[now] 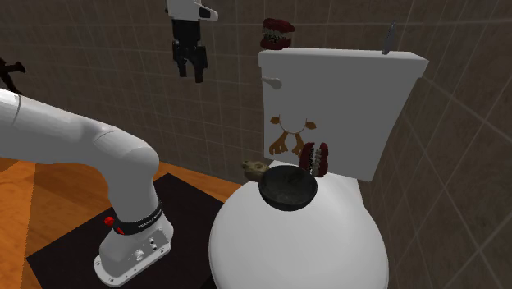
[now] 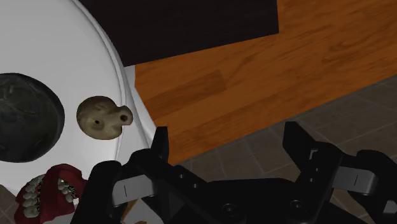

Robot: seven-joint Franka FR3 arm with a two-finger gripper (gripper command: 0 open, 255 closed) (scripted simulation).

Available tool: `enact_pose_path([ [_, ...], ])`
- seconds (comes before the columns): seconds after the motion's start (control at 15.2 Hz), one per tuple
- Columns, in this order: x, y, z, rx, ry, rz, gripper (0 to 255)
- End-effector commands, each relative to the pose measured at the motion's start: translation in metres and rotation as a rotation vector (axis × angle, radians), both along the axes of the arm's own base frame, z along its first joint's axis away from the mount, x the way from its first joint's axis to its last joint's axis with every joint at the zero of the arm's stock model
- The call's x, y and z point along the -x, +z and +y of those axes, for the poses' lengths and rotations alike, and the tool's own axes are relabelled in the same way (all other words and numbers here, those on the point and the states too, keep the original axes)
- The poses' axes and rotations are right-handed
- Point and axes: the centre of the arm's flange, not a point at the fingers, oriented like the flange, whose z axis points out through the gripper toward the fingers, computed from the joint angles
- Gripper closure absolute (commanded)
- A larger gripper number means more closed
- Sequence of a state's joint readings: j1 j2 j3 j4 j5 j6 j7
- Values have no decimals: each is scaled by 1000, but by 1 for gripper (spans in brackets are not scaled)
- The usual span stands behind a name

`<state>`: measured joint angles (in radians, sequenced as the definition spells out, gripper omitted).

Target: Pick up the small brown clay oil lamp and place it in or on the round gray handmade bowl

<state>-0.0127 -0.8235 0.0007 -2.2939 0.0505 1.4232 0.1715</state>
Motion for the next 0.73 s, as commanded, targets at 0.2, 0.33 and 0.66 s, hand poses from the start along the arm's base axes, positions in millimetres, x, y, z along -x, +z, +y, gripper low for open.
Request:
enact_pose_path([
  [0.2,-36,-31,13,91,-85,67,0],
  [0.33,-59,-53,18,152,-142,111,0],
  [0.66,-114,-114,19,304,-284,222,0],
])
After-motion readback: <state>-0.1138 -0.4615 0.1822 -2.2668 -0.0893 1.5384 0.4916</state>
